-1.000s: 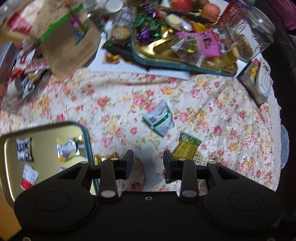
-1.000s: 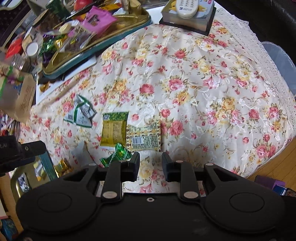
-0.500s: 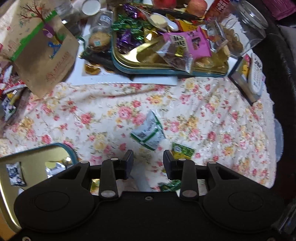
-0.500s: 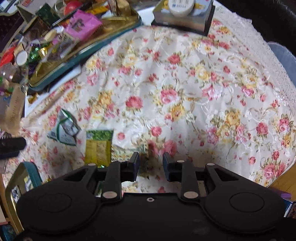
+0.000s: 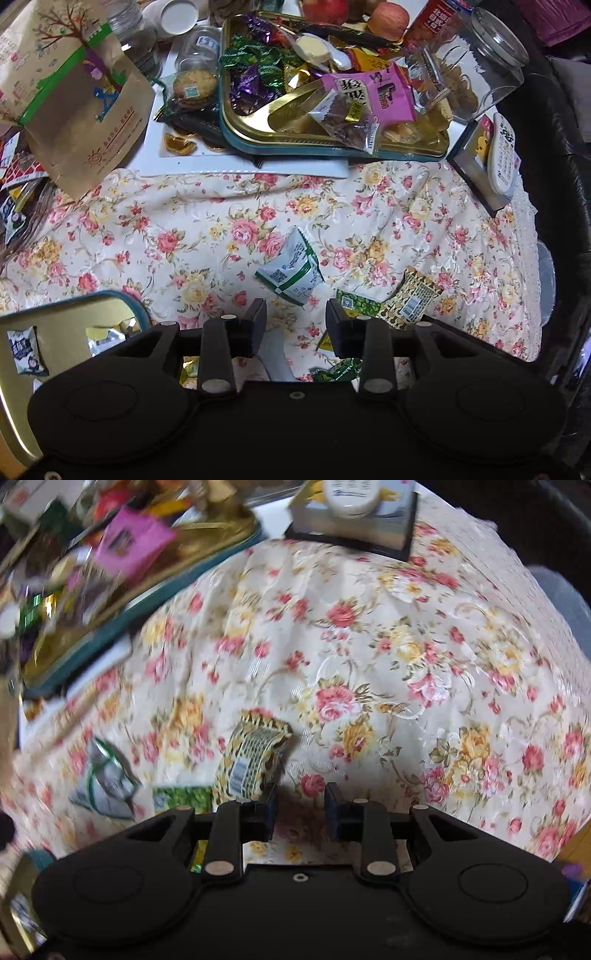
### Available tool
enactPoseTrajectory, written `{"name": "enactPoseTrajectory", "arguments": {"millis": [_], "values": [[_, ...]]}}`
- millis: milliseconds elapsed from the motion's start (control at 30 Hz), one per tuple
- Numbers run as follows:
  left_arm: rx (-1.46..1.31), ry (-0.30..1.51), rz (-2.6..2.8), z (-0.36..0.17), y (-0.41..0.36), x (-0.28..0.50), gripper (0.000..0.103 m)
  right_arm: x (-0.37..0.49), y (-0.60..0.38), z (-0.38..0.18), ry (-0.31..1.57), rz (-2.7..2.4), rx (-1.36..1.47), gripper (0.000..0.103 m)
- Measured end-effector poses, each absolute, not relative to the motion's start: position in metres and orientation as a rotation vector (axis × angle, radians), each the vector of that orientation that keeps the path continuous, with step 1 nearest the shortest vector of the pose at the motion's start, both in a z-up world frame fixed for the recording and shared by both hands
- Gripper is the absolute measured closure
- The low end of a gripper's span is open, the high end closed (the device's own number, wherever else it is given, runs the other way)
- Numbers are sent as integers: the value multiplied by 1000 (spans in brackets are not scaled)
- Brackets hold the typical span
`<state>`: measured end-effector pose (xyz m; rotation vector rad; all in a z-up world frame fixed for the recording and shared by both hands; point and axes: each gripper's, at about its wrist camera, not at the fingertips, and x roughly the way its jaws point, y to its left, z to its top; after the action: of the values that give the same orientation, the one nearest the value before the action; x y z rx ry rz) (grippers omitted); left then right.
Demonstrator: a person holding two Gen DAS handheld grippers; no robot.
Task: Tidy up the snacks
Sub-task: 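Grasp the green-and-white packet with the left gripper while the right grasps the gold patterned packet, then lift both held packets and carry them toward the gold tray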
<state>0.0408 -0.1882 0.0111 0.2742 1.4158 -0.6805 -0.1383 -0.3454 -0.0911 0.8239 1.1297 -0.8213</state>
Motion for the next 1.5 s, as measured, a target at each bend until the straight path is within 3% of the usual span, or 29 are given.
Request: {"name": "enactPoseTrajectory", "arguments": {"millis": [200,400,667,733,1000,1233,1500], "values": [[354,1342,-651,1,-195,45,59,-158,-348,-81,983,-830,994,72],[320,1378,-669,-12,-192,53,59,-168,-352,-65,851,-978,1041,72],[273,1386,-669,-25,-200,59,59,-146,-347,-98,935,-951,1168,66],[284,1395,-681,-29,-205,58,59,-138,-341,-95,921,-989,1102,61],[481,1318,-700,-50,-232,43,59,-121,-328,-97,964,-1014,964,60],[594,1325,-703,-73,-255,31,59,-148,-347,-92,935,-990,1084,60],[631,1305,-680,-83,-268,21,50,-161,-362,-103,936,-1002,1166,60]]}}
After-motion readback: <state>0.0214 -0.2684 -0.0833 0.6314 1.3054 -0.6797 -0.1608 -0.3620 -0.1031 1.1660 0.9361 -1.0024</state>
